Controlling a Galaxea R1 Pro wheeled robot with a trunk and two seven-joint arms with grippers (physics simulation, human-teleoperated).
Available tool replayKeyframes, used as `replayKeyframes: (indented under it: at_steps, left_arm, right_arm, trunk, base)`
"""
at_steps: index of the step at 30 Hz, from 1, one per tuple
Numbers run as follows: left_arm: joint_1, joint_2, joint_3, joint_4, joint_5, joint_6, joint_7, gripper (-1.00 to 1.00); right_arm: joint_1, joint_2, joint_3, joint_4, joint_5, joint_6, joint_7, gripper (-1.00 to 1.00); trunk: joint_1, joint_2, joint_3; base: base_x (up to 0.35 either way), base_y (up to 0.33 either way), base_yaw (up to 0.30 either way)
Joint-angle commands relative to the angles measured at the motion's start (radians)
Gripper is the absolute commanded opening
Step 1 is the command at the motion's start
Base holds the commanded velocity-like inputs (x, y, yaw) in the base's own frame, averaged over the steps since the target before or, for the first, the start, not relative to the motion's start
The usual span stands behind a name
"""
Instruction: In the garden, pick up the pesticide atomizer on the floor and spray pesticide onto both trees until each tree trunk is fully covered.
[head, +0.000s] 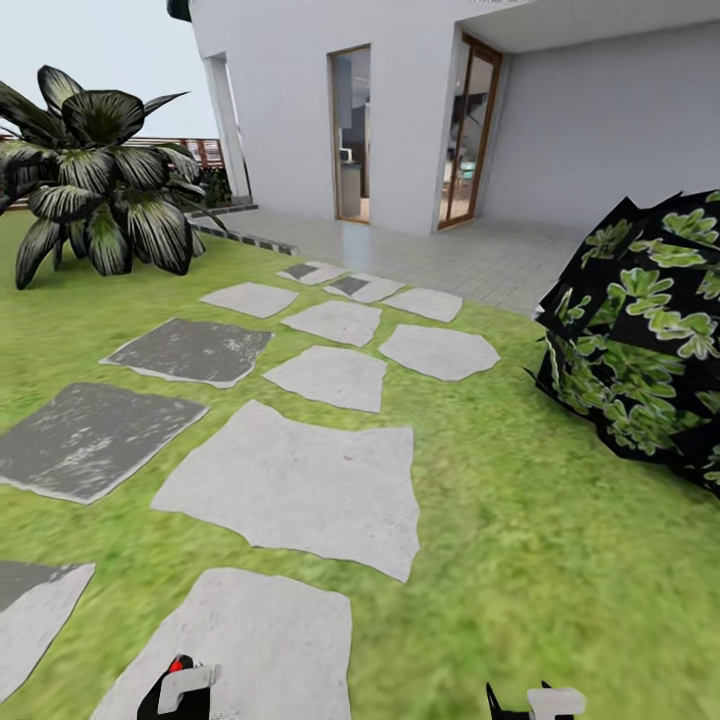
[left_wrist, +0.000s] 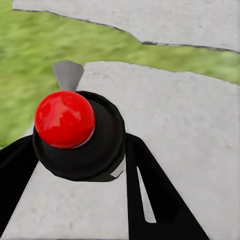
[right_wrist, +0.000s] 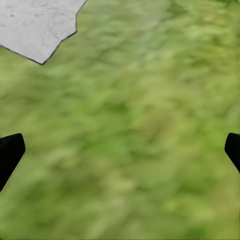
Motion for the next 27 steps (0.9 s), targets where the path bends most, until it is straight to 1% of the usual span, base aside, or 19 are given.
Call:
replayKeyframes:
  at_steps: [1, 15, 16, 18, 19, 21, 27]
  left_arm:
    - [0.0, 0.0, 0.0, 0.0, 0.0, 0.0, 0.0, -1.0]
    - [0.0, -0.002, 0.004, -0.002, 0.002, 0.007, 0.002, -1.0]
    - [0.0, -0.002, 0.013, -0.001, 0.002, 0.007, 0.003, -1.0]
    - [0.0, -0.003, 0.048, -0.002, 0.002, 0.004, 0.002, -1.0]
    - [0.0, -0.003, 0.054, -0.002, 0.002, 0.003, 0.001, -1.0]
    - [0.0, -0.005, 0.061, -0.002, 0.002, 0.002, -0.003, -1.0]
    - [0.0, -0.006, 0.062, -0.002, 0.002, 0.002, -0.006, -1.0]
  right_arm:
    - [0.0, 0.0, 0.0, 0.0, 0.0, 0.0, 0.0, 1.0]
    - [0.0, 0.0, -0.003, -0.001, -0.002, -0.002, -0.003, 1.0]
    - [0.0, 0.0, -0.003, -0.001, -0.002, -0.002, -0.003, 1.0]
    - [0.0, 0.0, -0.003, -0.001, -0.002, -0.002, -0.003, 1.0]
    - [0.0, 0.0, -0.003, -0.001, -0.002, -0.002, -0.003, 1.0]
    - [0.0, 0.0, -0.003, -0.001, -0.002, -0.002, -0.003, 1.0]
    - [0.0, 0.0, -0.003, -0.001, -0.002, -0.002, -0.003, 1.0]
  trunk:
    - [0.0, 0.0, 0.001]
    - [0.0, 0.0, 0.018]
    - [0.0, 0.0, 0.019]
    - [0.0, 0.0, 0.021]
    - [0.0, 0.0, 0.022]
    - [0.0, 0.0, 0.025]
    - [0.0, 0.0, 0.032]
  base:
    - [0.0, 0.0, 0.194]
    - [0.0, 0.0, 0.195]
    - [0.0, 0.0, 0.195]
    - [0.0, 0.0, 0.195]
    - [0.0, 0.0, 0.195]
    - [0.0, 0.0, 0.195]
    - [0.0, 0.0, 0.195]
